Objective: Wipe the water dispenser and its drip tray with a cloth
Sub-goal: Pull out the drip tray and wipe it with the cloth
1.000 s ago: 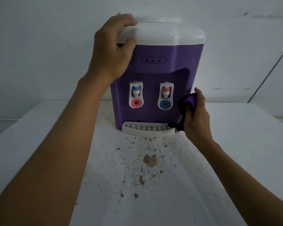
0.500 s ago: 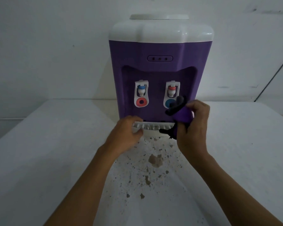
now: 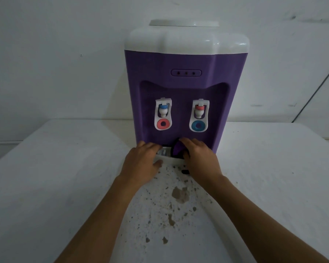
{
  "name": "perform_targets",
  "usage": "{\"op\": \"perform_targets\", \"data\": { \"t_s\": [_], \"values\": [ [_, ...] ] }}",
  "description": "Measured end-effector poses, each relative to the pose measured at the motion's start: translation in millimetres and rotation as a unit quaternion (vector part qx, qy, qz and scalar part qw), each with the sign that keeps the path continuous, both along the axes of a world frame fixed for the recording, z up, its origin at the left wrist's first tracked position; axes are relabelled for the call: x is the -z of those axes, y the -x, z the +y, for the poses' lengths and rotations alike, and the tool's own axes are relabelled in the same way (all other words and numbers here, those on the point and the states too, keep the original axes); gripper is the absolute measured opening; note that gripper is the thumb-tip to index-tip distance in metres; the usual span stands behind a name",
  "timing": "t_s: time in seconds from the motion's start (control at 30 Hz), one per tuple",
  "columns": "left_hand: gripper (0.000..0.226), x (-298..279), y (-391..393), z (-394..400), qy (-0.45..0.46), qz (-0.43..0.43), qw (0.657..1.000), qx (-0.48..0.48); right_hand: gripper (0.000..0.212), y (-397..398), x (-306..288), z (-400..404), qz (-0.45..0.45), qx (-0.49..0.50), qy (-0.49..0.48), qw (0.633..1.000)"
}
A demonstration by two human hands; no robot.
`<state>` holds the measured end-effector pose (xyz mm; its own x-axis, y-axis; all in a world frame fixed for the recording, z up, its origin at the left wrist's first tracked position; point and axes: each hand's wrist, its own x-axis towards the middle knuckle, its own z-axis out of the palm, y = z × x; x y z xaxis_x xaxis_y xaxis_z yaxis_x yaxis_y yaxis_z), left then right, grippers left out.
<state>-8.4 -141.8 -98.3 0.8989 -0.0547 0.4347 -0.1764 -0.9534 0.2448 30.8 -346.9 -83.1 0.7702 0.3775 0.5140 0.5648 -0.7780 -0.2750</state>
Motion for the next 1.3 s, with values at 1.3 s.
{"op": "perform_targets", "data": {
  "t_s": [1.3],
  "values": [
    [0.046, 26, 45, 5, 0.402, 0.052, 0.910, 0.084, 0.070, 59, -25, -70, 0.485, -0.045, -0.689, 0.537]
  ]
}}
